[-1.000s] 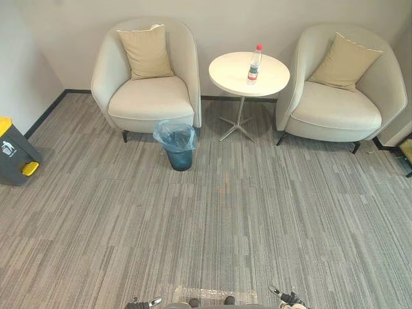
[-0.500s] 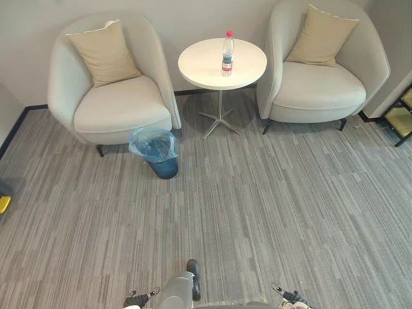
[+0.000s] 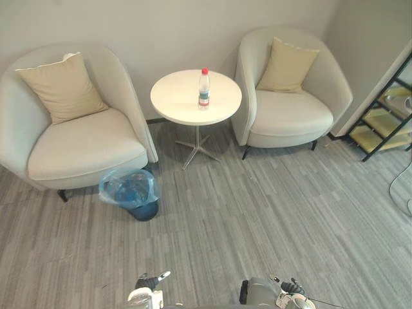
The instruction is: Gather rubbish on tea table into small bin, then transfer packed bag to large trash can.
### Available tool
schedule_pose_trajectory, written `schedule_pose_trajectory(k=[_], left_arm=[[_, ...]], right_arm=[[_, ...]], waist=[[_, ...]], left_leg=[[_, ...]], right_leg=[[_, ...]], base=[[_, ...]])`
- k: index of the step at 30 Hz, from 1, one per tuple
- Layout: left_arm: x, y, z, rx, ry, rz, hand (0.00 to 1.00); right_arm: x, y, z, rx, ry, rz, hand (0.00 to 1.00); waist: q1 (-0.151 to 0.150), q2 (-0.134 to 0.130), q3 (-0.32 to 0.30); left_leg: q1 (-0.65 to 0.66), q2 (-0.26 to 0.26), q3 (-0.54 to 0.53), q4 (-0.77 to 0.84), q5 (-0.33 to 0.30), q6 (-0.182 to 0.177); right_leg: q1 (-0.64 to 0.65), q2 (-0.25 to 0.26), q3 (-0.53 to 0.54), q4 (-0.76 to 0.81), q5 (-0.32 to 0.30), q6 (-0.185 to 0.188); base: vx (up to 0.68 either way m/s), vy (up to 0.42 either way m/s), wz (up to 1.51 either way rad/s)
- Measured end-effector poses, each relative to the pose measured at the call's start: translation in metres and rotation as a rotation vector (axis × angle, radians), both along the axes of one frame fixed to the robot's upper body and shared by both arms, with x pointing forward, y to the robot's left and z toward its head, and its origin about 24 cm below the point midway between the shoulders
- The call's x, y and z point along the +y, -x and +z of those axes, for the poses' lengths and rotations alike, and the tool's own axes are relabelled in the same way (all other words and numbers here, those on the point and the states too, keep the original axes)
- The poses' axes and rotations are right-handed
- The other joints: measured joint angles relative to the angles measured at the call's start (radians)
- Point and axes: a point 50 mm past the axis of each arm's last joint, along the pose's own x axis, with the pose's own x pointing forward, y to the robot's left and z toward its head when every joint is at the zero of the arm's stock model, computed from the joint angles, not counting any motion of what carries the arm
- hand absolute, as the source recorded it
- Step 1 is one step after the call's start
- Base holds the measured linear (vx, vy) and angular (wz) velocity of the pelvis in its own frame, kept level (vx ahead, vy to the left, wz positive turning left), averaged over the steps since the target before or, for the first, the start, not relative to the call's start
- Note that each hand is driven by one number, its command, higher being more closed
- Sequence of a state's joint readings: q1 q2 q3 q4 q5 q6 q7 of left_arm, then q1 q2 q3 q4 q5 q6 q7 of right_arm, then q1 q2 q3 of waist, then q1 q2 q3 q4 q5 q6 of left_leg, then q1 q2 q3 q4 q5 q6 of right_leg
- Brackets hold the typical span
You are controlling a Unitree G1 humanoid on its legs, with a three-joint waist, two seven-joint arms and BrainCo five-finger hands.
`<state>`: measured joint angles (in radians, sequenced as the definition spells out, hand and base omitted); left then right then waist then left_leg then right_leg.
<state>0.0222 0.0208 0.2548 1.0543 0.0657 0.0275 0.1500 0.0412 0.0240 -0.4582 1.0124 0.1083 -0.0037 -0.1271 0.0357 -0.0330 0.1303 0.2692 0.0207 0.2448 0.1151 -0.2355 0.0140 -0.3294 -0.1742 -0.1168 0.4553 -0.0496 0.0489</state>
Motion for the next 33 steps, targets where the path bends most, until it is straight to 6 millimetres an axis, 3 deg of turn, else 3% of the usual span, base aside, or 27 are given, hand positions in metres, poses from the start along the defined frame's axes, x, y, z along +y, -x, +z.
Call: schedule_pose_trajectory(k=[1,2,3,5,7,9,11,14,15,16,17,19,20,21,22,25,26,28,31,32,33], left_arm=[[0.003,0.001,0.0,0.002,-0.006,0.003,0.0],[-0.006,0.007,-0.003,0.022,0.025,0.028,0.0],[-0.015,0.011,-0.005,0.033,0.053,0.054,0.0],[-0.019,0.009,-0.005,0.023,0.061,0.047,0.0],[-0.016,0.003,-0.002,-0.002,0.05,0.045,0.0],[-0.009,0.0,0.0,-0.019,0.034,0.054,0.0],[-0.01,-0.006,0.002,-0.048,0.031,0.048,0.0],[-0.011,-0.008,0.004,-0.066,0.029,0.043,0.0],[-0.012,-0.007,0.003,-0.062,0.031,0.044,0.0],[-0.01,-0.008,0.003,-0.065,0.031,0.053,0.0],[-0.007,-0.008,0.003,-0.062,0.025,0.048,0.0],[-0.001,-0.009,0.004,-0.061,0.009,0.044,0.0],[-0.001,-0.009,0.004,-0.06,0.009,0.048,0.0],[-0.002,-0.007,0.003,-0.048,0.014,0.046,0.0],[-0.005,-0.008,0.002,-0.045,0.018,0.033,0.0],[-0.001,-0.009,0.002,-0.03,0.004,-0.002,0.0],[0.0,-0.005,0.001,-0.016,0.004,0.0,0.0],[-0.002,-0.005,0.0,-0.007,0.005,-0.01,0.0],[-0.004,-0.003,-0.001,0.006,0.007,-0.023,0.0],[-0.004,-0.001,-0.001,0.008,0.006,-0.022,0.0],[-0.003,-0.001,-0.001,0.007,0.005,-0.022,0.0]], right_arm=[[0.002,0.001,-0.001,0.006,-0.006,0.0,0.0],[-0.007,-0.004,0.001,0.0,0.009,0.011,0.0],[-0.011,-0.004,0.001,0.005,0.017,0.01,0.0],[-0.016,-0.002,0.002,0.008,0.029,0.0,0.0],[-0.017,-0.002,0.002,0.01,0.037,-0.002,0.0],[-0.013,-0.001,0.001,0.025,0.037,0.017,0.0],[-0.01,0.0,0.0,0.031,0.026,0.013,0.0],[-0.009,-0.002,0.0,0.032,0.031,0.026,0.0],[-0.009,-0.002,0.0,0.032,0.031,0.026,0.0],[-0.008,-0.001,-0.001,0.039,0.026,0.024,0.0],[-0.006,-0.001,-0.001,0.043,0.021,0.026,0.0],[0.003,0.001,-0.003,0.049,-0.002,0.027,0.0],[0.003,0.001,-0.003,0.048,-0.004,0.029,0.0],[0.005,0.0,-0.004,0.046,-0.008,0.032,0.0],[0.001,-0.001,-0.002,0.037,0.003,0.043,0.0],[0.0,-0.007,0.001,0.006,0.016,0.067,0.0],[0.0,-0.005,0.001,0.007,0.019,0.072,0.0],[-0.002,-0.001,0.001,0.004,0.029,0.076,0.0],[-0.002,-0.005,0.003,-0.01,0.037,0.085,0.0],[-0.001,-0.007,0.003,-0.016,0.036,0.089,0.0],[-0.001,-0.007,0.003,-0.016,0.035,0.089,0.0]], waist=[[-0.001,-0.016,-0.005],[0.007,0.034,-0.007],[0.007,0.061,-0.017],[-0.004,0.09,-0.019],[0.0,0.095,-0.008],[0.007,0.083,0.003],[0.018,0.071,0.012],[0.024,0.071,0.013],[0.025,0.074,0.011],[0.038,0.06,0.011],[0.042,0.045,0.009],[0.045,0.02,-0.002],[0.047,0.018,-0.002],[0.051,0.021,-0.002],[0.048,0.027,-0.004],[0.029,0.015,0.005],[0.018,0.018,0.006],[0.016,0.018,0.006],[0.003,0.022,0.008],[-0.001,0.022,0.009],[-0.001,0.021,0.009]], left_leg=[[0.007,-0.009,-0.018,0.0,-0.007,-0.013],[0.026,0.032,-0.065,0.009,-0.023,-0.04],[0.006,0.061,-0.098,0.063,-0.026,-0.046],[-0.111,0.11,-0.139,0.316,-0.016,-0.072],[-0.269,0.172,-0.167,0.64,0.022,-0.138],[-0.366,0.2,-0.134,0.772,0.009,-0.139],[-0.418,0.196,-0.073,0.735,-0.008,-0.13],[-0.461,0.149,0.017,0.425,-0.002,-0.099],[-0.457,0.114,0.021,0.249,0.044,-0.094],[-0.438,0.082,0.01,0.172,0.145,-0.055],[-0.426,0.068,0.019,0.155,0.146,-0.054],[-0.401,0.034,0.059,0.167,0.106,-0.012],[-0.395,0.028,0.064,0.17,0.096,-0.008],[-0.35,0.01,0.076,0.141,0.079,0.002],[-0.302,-0.003,0.078,0.099,0.063,-0.001],[-0.21,-0.031,0.062,0.07,0.032,0.0],[-0.152,-0.034,0.045,0.055,0.02,-0.003],[-0.08,-0.03,0.024,0.014,0.019,-0.004],[-0.011,-0.001,-0.014,-0.022,0.019,-0.004],[0.009,0.016,-0.04,-0.03,0.007,-0.025],[0.015,0.017,-0.047,-0.03,-0.002,-0.038]], right_leg=[[-0.005,0.003,0.014,-0.019,0.023,-0.006],[-0.012,0.037,0.008,0.047,-0.031,-0.03],[0.003,0.054,-0.008,0.032,-0.064,-0.026],[0.06,0.077,-0.049,-0.009,-0.104,-0.022],[0.139,0.094,-0.088,-0.052,-0.132,-0.023],[0.221,0.101,-0.113,-0.099,-0.153,-0.034],[0.287,0.099,-0.131,-0.149,-0.151,-0.022],[0.36,0.096,-0.138,-0.218,-0.164,-0.003],[0.377,0.095,-0.137,-0.233,-0.174,0.008],[0.39,0.089,-0.105,-0.244,-0.177,0.018],[0.404,0.08,-0.096,-0.255,-0.172,0.026],[0.429,0.047,-0.06,-0.292,-0.156,0.027],[0.43,0.038,-0.041,-0.282,-0.156,0.027],[0.416,0.022,0.004,-0.206,-0.159,0.032],[0.341,0.012,0.036,-0.021,-0.173,0.056],[0.169,-0.034,0.076,0.413,-0.124,0.119],[0.128,-0.051,0.057,0.516,-0.127,0.115],[0.082,-0.062,0.01,0.54,-0.151,0.091],[0.035,-0.051,-0.07,0.373,-0.184,0.042],[0.038,-0.017,-0.068,0.173,-0.143,0.024],[0.041,-0.007,-0.059,0.12,-0.121,0.02]], base=[[0.39,-0.296,0.01],[0.36,-0.286,-0.19],[0.5,-0.383,-0.15],[0.36,-0.291,0.33],[0.27,-0.222,0.45],[0.29,-0.168,0.34],[0.28,-0.094,0.13],[0.26,0.027,0.04],[0.27,0.103,-0.18],[0.36,0.134,-0.21],[0.5,0.17,-0.28],[0.53,0.18,-0.21],[0.4,0.186,-0.28],[0.34,0.202,-0.29],[0.32,0.205,-0.27],[0.29,0.126,0.18],[0.42,0.031,0.45],[0.37,-0.014,0.45],[0.38,-0.161,0.55],[0.28,-0.195,0.48],[0.44,-0.321,0.56]])
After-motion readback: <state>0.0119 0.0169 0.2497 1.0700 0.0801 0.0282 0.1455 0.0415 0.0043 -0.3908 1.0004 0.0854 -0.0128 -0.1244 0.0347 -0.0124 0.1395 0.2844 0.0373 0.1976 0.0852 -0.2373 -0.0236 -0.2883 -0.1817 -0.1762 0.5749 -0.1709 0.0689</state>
